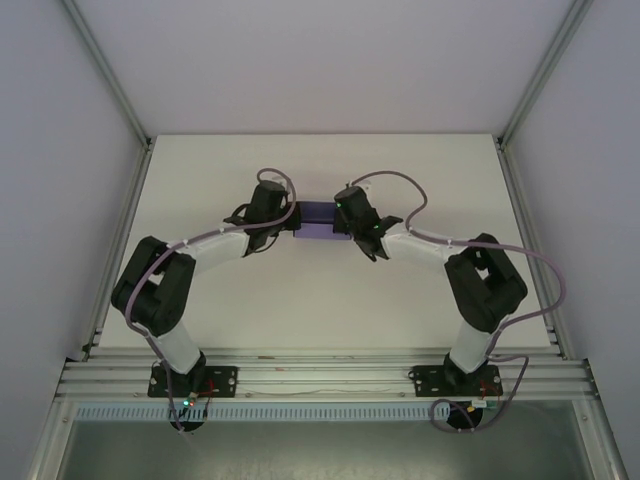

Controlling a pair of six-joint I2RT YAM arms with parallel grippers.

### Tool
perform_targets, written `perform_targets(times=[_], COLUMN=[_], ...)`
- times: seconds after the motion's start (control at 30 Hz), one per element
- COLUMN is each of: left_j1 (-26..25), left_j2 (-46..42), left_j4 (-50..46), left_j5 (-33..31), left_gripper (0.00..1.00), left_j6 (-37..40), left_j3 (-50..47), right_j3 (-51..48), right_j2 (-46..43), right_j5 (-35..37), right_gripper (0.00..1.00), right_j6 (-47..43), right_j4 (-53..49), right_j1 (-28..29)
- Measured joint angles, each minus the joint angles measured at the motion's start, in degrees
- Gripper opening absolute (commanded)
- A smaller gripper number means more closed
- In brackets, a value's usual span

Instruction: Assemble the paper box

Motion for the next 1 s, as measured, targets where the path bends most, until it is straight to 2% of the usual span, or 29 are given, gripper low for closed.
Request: perform_targets(times=[0.17, 0.33, 0.43, 0.5, 0.57, 0.6, 0.8, 0.87, 1.0], left_j1=[-0.1, -1.2, -1.7, -1.7, -1.7, -1.7, -1.5, -0.4, 4.6], left_j2=[-2.5, -6.6, -9.3, -11.5, -14.2, -15.5, -23.9, -24.0, -19.7], left_j4=[1.7, -1.3, -4.3, -6.7, -8.8, -9.8, -16.9, -19.0, -19.5], left_j5=[2.2, 6.1, 6.8, 6.6, 5.9, 5.7, -0.6, -2.3, -1.2], left_gripper=[0.17, 0.47, 0.57, 0.72, 0.96, 1.0, 1.0, 1.0, 1.0], left_j6=[0.3, -1.2, -2.0, -2.8, -3.6, -3.7, -5.7, -6.8, -9.1], left_j3=[-3.4, -6.6, -7.8, -8.0, -8.3, -8.3, -8.1, -7.2, -4.7], right_j3=[-3.8, -7.5, -9.4, -10.2, -10.9, -11.1, -12.7, -13.5, -14.6], right_j2=[-1.5, -3.3, -4.0, -4.1, -4.1, -4.2, -4.2, -4.2, -4.2], right_j5=[2.7, 6.8, 9.5, 11.2, 12.5, 12.7, 13.7, 14.0, 14.8], right_gripper=[0.0, 0.0, 0.0, 0.0, 0.0, 0.0, 0.0, 0.0, 0.02], right_j6=[-1.0, -2.7, -3.7, -4.1, -4.3, -4.3, -4.5, -4.6, -4.7], right_j4=[3.9, 6.6, 8.1, 8.9, 9.8, 10.2, 13.0, 14.2, 16.3], right_j1=[1.4, 3.8, 6.1, 7.3, 8.1, 8.2, 8.9, 9.2, 9.7])
